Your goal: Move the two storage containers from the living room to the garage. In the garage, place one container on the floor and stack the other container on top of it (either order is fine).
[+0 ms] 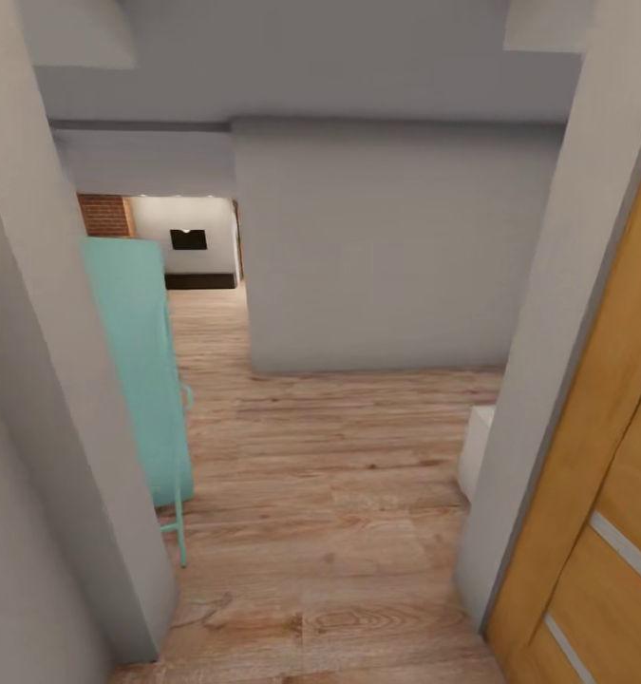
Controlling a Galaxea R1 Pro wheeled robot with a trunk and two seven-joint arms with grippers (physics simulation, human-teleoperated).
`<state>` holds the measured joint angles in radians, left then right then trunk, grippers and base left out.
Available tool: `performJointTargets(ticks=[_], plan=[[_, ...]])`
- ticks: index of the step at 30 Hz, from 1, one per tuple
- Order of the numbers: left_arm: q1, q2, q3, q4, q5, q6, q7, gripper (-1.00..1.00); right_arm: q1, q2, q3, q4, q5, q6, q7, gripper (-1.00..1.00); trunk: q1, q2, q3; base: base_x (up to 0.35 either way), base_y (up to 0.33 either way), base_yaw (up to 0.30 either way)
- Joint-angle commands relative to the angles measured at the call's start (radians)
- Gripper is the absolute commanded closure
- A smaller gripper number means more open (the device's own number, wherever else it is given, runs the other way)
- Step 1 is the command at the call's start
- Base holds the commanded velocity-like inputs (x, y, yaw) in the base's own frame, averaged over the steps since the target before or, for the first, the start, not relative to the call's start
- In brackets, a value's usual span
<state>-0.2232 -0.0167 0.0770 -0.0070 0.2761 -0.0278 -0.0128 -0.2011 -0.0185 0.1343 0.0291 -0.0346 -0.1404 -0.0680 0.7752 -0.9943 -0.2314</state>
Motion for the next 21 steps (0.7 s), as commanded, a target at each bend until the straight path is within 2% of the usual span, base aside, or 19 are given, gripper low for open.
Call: performJointTargets(ticks=[1,21], plan=[[-0.001,0.0,0.007,0.001,0.002,-0.003,-0.001,-1.0,-0.001,0.0,0.008,0.003,-0.004,-0.006,-0.003,-1.0,0.001,-0.001,-0.001,0.322,0.0,0.0],[-0.001,0.002,0.007,0.001,0.002,0.001,-0.002,-1.0,-0.001,0.002,0.008,0.003,-0.002,-0.005,-0.001,-1.0,0.001,-0.001,-0.001,0.322,0.0,0.0]])
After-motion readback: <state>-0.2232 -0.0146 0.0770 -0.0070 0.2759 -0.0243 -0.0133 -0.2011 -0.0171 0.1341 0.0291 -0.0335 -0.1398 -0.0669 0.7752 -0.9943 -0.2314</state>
